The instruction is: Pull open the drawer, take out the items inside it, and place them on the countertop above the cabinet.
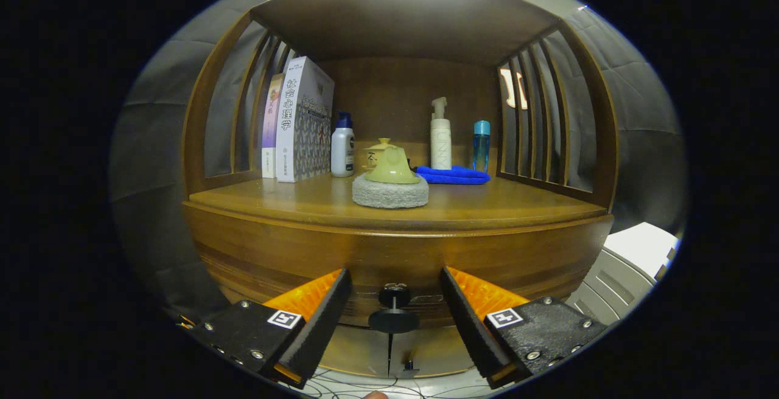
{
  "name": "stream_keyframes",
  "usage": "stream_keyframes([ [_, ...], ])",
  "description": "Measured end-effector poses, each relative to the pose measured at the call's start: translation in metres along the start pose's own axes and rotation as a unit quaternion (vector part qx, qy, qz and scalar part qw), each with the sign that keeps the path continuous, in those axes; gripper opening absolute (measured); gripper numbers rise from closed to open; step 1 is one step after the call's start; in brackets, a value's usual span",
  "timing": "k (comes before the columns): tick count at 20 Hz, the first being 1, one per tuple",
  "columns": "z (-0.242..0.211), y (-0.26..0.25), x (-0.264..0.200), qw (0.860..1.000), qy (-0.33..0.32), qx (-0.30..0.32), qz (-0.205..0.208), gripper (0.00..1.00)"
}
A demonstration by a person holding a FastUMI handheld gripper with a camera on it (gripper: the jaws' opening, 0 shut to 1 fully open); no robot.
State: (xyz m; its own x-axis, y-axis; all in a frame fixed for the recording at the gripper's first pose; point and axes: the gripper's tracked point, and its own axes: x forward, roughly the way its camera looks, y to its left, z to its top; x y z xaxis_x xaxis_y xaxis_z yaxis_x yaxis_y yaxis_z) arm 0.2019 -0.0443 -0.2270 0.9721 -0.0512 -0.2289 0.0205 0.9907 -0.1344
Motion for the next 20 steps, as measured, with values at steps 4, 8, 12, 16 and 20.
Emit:
stream_keyframes([
  [4, 0.070, -0.034, -0.030, 0.999, -0.050, 0.008, -0.017, 0.95],
  [8, 0.143, -0.052, -0.077, 0.996, -0.083, 0.010, -0.021, 0.95],
  [12, 0.177, -0.057, -0.141, 0.996, -0.076, -0.047, -0.029, 0.94],
  [16, 0.207, -0.038, -0.205, 0.991, -0.129, -0.030, -0.020, 0.94],
  [20, 0.222, -0.033, -0.246, 0.987, -0.152, -0.044, -0.026, 0.94],
])
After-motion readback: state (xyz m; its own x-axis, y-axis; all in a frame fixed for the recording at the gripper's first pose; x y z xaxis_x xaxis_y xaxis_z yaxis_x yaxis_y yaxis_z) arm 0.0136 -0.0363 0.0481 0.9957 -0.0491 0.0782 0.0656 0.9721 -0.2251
